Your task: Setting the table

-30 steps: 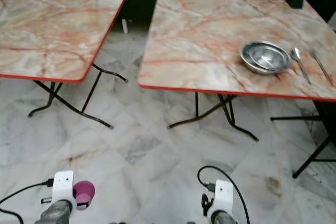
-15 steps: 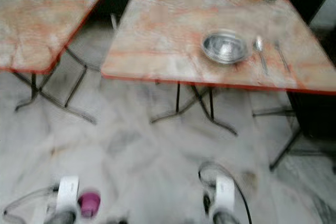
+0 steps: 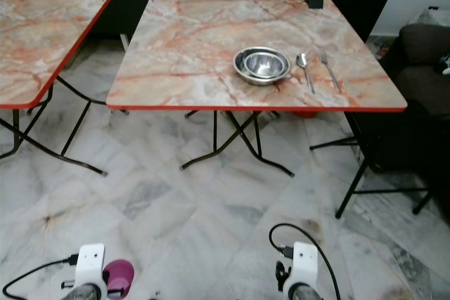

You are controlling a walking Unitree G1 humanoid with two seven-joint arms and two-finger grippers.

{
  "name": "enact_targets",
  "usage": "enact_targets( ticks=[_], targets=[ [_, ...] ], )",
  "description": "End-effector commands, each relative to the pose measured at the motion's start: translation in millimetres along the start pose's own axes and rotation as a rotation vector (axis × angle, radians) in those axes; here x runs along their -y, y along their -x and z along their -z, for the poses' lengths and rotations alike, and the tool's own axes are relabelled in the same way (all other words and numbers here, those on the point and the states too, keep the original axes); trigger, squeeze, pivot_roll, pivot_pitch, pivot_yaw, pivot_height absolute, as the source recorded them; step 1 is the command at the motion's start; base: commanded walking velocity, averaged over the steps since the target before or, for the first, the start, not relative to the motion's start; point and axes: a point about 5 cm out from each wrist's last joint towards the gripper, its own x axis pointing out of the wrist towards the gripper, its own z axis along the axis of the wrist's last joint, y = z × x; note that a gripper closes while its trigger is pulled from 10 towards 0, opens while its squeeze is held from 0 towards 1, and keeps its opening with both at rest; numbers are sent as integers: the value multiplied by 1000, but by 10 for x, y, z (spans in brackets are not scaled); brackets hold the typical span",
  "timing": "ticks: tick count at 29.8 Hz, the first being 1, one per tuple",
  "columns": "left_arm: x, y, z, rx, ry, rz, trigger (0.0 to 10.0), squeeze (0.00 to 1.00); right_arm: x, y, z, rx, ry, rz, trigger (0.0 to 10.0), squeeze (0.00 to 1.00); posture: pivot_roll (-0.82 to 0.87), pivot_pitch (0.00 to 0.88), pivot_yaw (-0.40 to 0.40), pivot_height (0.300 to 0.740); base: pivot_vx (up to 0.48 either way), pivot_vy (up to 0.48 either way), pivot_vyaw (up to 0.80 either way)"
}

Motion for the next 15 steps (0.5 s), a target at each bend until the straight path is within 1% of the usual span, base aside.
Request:
enact_targets(
  ticks=[1, 15],
  targets=[
    [-36, 4, 30, -18, -5, -11, 10000, 0, -15, 1, 19, -12, 5, -2, 10000, 0, -3, 147, -26, 740, 345, 0, 0],
    [-26, 4, 35, -22, -5, -8, 10000, 0, -22, -1, 16, -13, 5, -3, 10000, 0, -4, 141, -26, 740, 349, 0, 0]
  ],
)
